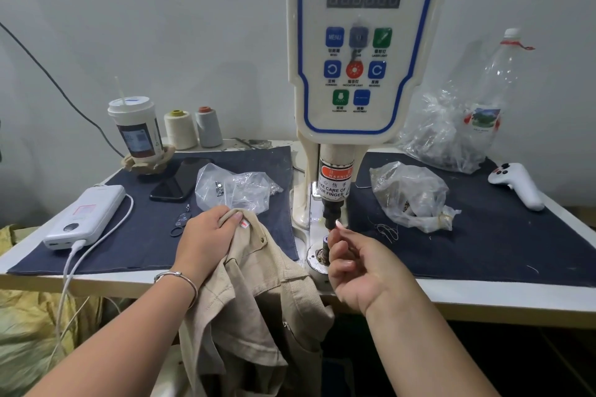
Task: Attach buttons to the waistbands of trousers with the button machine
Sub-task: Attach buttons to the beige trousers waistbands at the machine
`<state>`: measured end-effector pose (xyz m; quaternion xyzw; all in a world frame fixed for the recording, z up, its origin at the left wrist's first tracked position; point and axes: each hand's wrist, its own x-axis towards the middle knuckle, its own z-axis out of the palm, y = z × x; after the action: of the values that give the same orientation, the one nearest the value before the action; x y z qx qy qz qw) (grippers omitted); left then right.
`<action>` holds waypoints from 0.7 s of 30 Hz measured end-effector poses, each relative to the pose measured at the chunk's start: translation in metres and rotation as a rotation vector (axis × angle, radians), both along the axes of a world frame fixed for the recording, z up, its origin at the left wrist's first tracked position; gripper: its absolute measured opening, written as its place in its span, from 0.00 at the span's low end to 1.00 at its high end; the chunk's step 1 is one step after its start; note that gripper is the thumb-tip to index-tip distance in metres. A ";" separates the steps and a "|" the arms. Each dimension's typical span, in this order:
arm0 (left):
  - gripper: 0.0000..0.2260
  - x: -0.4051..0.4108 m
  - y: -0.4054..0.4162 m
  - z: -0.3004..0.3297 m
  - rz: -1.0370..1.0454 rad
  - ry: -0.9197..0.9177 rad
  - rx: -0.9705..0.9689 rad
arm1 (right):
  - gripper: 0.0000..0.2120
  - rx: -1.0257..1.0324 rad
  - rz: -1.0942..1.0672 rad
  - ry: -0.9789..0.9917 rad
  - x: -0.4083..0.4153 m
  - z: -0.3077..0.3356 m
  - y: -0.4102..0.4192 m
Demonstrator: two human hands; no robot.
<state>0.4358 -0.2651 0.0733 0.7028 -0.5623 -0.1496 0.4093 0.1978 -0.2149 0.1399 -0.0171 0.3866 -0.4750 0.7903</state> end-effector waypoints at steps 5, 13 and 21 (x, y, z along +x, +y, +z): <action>0.15 0.000 0.000 0.000 0.001 -0.012 -0.012 | 0.05 0.023 -0.034 -0.072 0.000 0.004 0.007; 0.15 0.000 0.000 0.000 -0.008 0.013 -0.012 | 0.03 -0.013 -0.079 -0.139 0.002 0.006 0.016; 0.18 0.003 0.002 0.001 -0.028 0.128 0.002 | 0.03 -0.158 -0.139 0.224 0.027 -0.007 0.043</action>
<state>0.4386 -0.2633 0.0742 0.6844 -0.5445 -0.2003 0.4415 0.2253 -0.1722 0.1330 -0.1051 0.4341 -0.5525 0.7037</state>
